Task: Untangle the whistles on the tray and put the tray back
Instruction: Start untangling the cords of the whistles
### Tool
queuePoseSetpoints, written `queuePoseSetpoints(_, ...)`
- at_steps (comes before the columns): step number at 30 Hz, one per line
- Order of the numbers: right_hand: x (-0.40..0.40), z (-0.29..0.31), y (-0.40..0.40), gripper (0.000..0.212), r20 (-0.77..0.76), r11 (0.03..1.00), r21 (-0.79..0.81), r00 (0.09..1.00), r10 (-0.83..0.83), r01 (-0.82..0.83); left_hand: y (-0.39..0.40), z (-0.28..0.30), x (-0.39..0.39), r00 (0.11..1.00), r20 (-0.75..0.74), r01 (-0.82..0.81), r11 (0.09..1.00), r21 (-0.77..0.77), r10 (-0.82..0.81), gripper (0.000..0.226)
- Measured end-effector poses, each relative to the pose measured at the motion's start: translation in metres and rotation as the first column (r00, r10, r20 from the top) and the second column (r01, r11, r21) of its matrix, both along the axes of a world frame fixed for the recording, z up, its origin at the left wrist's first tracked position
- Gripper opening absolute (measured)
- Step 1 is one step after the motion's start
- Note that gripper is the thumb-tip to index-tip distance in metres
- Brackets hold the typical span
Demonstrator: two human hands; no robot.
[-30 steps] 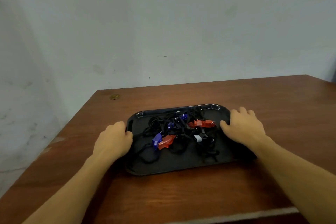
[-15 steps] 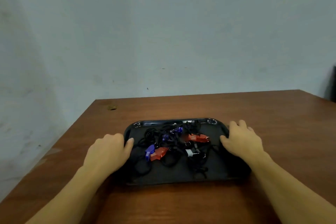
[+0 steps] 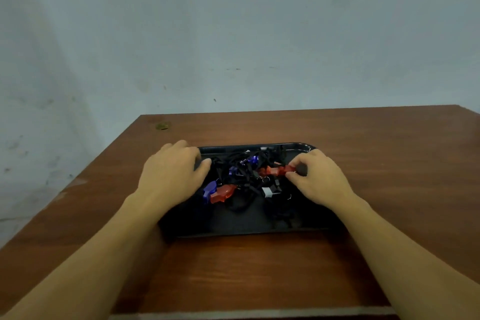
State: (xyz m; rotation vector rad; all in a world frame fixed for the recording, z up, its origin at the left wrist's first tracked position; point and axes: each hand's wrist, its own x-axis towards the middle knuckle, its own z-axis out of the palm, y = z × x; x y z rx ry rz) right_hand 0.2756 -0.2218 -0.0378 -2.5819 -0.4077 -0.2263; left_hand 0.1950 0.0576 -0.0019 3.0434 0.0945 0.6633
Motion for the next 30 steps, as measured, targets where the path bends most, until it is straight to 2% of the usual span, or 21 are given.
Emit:
queuePoseSetpoints(2, 0.003, 0.004, -0.003, 0.008, 0.028, 0.995, 0.101, 1.0, -0.004, 0.001, -0.014, -0.001, 0.008, 0.989, 0.091, 0.122, 0.989, -0.083, -0.114, 0.03)
queuePoseSetpoints(4, 0.004, 0.011, -0.002, 0.005, 0.051, 0.961, 0.276, 0.999, -0.007, -0.008, -0.023, -0.002, 0.015, 0.967, 0.143, 0.233, 0.959, -0.16, -0.211, 0.023)
queuePoseSetpoints(7, -0.004, 0.032, 0.019, 0.005, 0.045, 0.836, 0.537, 0.993, 0.106, -0.114, -0.036, 0.001, 0.019, 0.919, 0.217, 0.389, 0.848, -0.36, -0.33, 0.017)
queuePoseSetpoints(8, -0.008, 0.039, 0.03, 0.008, 0.067, 0.795, 0.581, 0.984, 0.167, -0.174, -0.041, 0.003, 0.018, 0.903, 0.256, 0.428, 0.773, -0.468, -0.345, 0.018)
queuePoseSetpoints(10, -0.017, 0.05, 0.052, 0.011, 0.135, 0.737, 0.603, 0.95, 0.282, -0.305, -0.05, 0.009, 0.017, 0.879, 0.329, 0.474, 0.553, -0.685, -0.346, 0.018)
queuePoseSetpoints(12, -0.024, 0.057, 0.068, 0.015, 0.191, 0.732, 0.53, 0.901, 0.389, -0.428, -0.053, 0.015, 0.017, 0.871, 0.373, 0.467, 0.301, -0.832, -0.319, 0.014)
queuePoseSetpoints(13, -0.024, 0.059, 0.075, 0.018, 0.21, 0.742, 0.466, 0.875, 0.436, -0.482, -0.048, 0.017, 0.017, 0.87, 0.393, 0.465, 0.233, -0.854, -0.297, 0.014)
queuePoseSetpoints(14, -0.024, 0.061, 0.079, 0.021, 0.223, 0.753, 0.403, 0.854, 0.47, -0.52, -0.043, 0.017, 0.018, 0.867, 0.409, 0.477, 0.233, -0.847, -0.285, 0.016)
queuePoseSetpoints(17, -0.02, 0.071, 0.084, 0.024, 0.2, 0.809, 0.302, 0.863, 0.463, -0.504, -0.026, 0.012, 0.02, 0.857, 0.41, 0.506, 0.358, -0.785, -0.312, 0.014)
queuePoseSetpoints(18, -0.019, 0.075, 0.085, 0.023, 0.169, 0.826, 0.27, 0.869, 0.465, -0.494, -0.023, 0.011, 0.02, 0.864, 0.395, 0.491, 0.347, -0.799, -0.314, 0.016)
queuePoseSetpoints(22, -0.013, 0.095, 0.082, 0.015, 0.096, 0.881, 0.07, 0.882, 0.461, -0.468, -0.023, 0.004, 0.022, 0.914, 0.296, 0.34, 0.125, -0.932, -0.277, 0.031)
queuePoseSetpoints(24, -0.01, 0.104, 0.076, 0.013, 0.085, 0.905, 0.056, 0.905, 0.417, -0.422, -0.024, 0.004, 0.024, 0.937, 0.252, 0.263, 0.016, -0.965, -0.242, 0.036)
queuePoseSetpoints(26, -0.009, 0.112, 0.068, 0.015, 0.06, 0.92, 0.073, 0.923, 0.381, -0.385, -0.024, 0.003, 0.025, 0.957, 0.204, 0.201, -0.035, -0.979, -0.205, 0.039)
queuePoseSetpoints(27, -0.009, 0.115, 0.063, 0.016, 0.055, 0.926, 0.081, 0.929, 0.365, -0.369, -0.022, 0.002, 0.025, 0.967, 0.184, 0.183, -0.027, -0.983, -0.178, 0.039)
queuePoseSetpoints(28, -0.009, 0.119, 0.059, 0.018, 0.053, 0.931, 0.091, 0.935, 0.349, -0.353, -0.021, 0.001, 0.026, 0.975, 0.161, 0.167, 0.025, -0.986, -0.151, 0.038)
queuePoseSetpoints(29, -0.009, 0.122, 0.055, 0.019, 0.054, 0.936, 0.103, 0.941, 0.333, -0.337, -0.018, -0.001, 0.027, 0.981, 0.135, 0.152, 0.118, -0.981, -0.141, 0.035)
queuePoseSetpoints(30, -0.009, 0.125, 0.052, 0.019, 0.05, 0.939, 0.117, 0.946, 0.321, -0.325, -0.016, -0.002, 0.028, 0.986, 0.1, 0.132, 0.253, -0.958, -0.136, 0.029)
